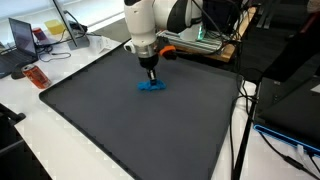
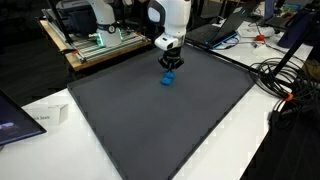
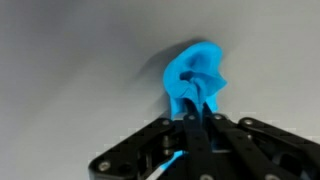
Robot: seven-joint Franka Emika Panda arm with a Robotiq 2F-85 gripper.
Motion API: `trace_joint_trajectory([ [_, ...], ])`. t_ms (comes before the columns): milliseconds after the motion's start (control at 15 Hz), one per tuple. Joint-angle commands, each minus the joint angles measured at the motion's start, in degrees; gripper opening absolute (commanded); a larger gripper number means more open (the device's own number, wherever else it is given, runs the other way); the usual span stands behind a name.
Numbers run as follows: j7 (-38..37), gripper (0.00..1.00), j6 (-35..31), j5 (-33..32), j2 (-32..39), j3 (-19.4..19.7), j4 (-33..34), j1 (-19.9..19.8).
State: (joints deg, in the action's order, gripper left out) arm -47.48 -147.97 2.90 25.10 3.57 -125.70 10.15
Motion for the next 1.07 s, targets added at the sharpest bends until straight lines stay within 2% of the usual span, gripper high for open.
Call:
trace_joint_trajectory([
  [0, -0.2, 0.01, 0.7, -1.9, 1.3, 0.9, 1.1, 0.9],
  [67, -0.3, 0.01, 0.6, -2.4, 1.2, 1.0, 1.0, 1.0],
  [133, -0.5, 0.30, 1.7, -3.1, 1.0, 1.3, 1.1, 1.3],
  [200, 0.3, 0.31, 1.7, -3.1, 0.7, 0.9, 1.0, 1.0],
  [333, 1.3, 0.44, 1.7, -2.9, 0.2, 0.5, 0.8, 0.6],
  [867, 7.3, 1.00, 5.4, -2.7, -1.3, -0.4, 0.9, 0.3],
  [1000, 7.5, 1.00, 7.1, -3.5, -2.1, 0.1, 1.0, 0.8],
])
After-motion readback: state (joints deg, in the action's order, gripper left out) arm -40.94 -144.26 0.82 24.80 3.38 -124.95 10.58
